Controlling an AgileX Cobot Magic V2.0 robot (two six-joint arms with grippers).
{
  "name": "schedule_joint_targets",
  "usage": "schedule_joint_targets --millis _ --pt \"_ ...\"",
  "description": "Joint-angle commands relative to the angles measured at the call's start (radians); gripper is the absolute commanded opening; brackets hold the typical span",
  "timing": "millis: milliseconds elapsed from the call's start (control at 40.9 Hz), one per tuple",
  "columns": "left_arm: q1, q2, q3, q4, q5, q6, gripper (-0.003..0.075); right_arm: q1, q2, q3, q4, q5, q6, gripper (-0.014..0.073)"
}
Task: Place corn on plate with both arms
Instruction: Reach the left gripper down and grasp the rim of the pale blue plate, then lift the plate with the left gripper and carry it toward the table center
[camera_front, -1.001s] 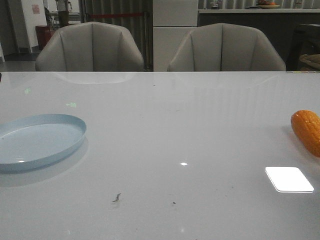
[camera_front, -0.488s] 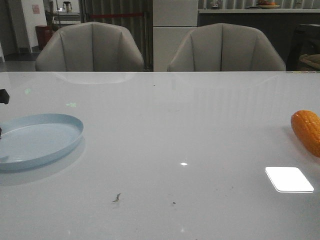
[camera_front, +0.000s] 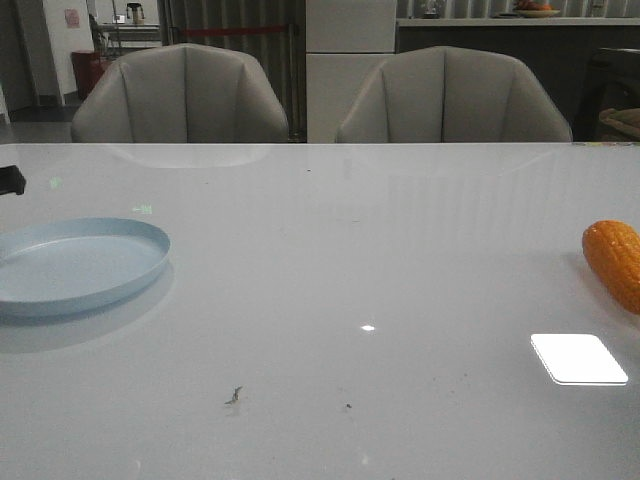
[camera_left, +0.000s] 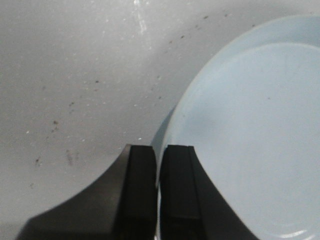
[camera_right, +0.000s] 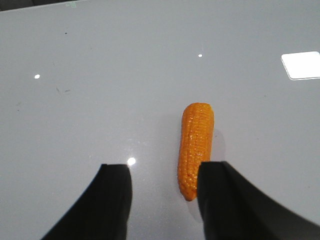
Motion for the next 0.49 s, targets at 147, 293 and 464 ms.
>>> schedule_joint_targets --millis 147,293,464 --pt "0.002 -0.050 -0.222 -0.110 0.145 -0.004 0.0094 0.001 -0.001 -0.035 -0.009 -0.076 -0.007 0.0426" --pt "-0.006 -0.050 -0.328 -0.197 0.246 -0.004 0.0094 0.001 -0.001 -0.035 -0.009 -0.076 -0.007 0.0426" --pt "-0.063 -0.050 -0.417 -0.226 0.331 -0.004 0.0094 0.001 -0.001 -0.035 -0.009 -0.076 -0.007 0.0426"
